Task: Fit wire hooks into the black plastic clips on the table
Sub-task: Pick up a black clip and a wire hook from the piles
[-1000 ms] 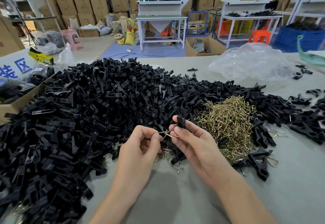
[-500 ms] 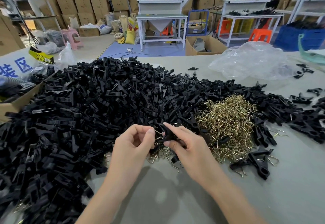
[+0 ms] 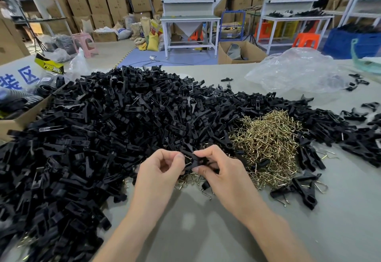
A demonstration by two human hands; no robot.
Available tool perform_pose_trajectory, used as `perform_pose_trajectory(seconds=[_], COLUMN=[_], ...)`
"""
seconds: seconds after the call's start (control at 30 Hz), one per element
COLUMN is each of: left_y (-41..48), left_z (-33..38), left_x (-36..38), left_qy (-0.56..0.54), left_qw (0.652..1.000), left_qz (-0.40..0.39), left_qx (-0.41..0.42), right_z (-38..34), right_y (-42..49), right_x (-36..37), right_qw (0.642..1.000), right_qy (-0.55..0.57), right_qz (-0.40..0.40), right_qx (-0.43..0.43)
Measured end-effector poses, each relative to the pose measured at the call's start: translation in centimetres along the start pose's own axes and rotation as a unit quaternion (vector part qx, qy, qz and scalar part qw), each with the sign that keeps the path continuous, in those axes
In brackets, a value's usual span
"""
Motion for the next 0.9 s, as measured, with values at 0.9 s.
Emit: perform_pose_trajectory(seconds=[0.9], left_y=[0.2], left_z=[-0.4], left_x=[0.6], left_qy=[-0.404], left_qw=[0.886], left_qz=[-0.170], left_qx=[-0.151], right_z=[-0.7], right_y=[0.4], right_x=[-1.1], right_qw=[0.993], right_qy=[0.114], right_qz=[0.006], right_qx=[-0.008])
Point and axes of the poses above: each hand's wrist, its own y-axis towards the middle knuckle, its own x-axis out of the palm, z = x × y, the point moved 2 cm from there along y, towards the middle knuckle, and after that the axes turned 8 degrees about x, right-handed, at the moved point
